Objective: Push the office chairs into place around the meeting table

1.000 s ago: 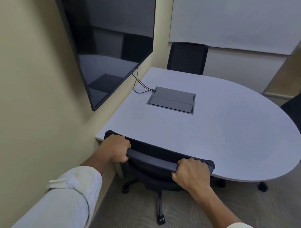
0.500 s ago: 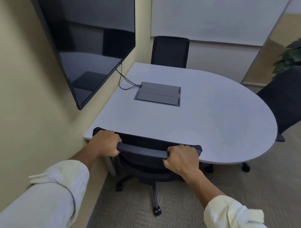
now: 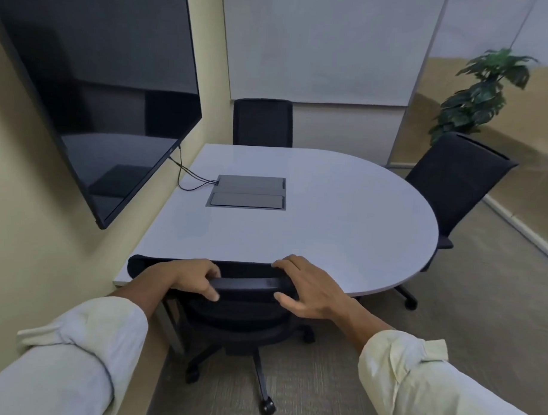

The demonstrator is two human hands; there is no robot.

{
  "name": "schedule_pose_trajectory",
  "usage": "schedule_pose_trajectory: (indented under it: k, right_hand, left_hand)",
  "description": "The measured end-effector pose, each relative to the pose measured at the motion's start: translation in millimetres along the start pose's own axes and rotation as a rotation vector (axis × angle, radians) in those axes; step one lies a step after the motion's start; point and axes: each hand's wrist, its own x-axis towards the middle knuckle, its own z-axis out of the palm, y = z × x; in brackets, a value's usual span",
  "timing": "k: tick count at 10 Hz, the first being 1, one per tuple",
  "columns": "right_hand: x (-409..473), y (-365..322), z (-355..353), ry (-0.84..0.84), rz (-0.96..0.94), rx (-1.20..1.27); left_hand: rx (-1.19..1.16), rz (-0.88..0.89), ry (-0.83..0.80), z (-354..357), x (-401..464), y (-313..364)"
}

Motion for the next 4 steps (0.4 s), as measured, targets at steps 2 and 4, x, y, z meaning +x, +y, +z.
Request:
schedule_pose_trajectory:
  k: [2,4]
  right_hand:
    - [-23.7,42.1,-51.5,0.104,0.078,-0.016]
    - [-72.4,118.7,-110.9,0.172,0.1,-0.086]
  left_hand:
    - [-0.015,0.148,0.073,-10.5,23.7,113.7]
    - [0.211,0.136,0.394,-8.2,54.9,207.6]
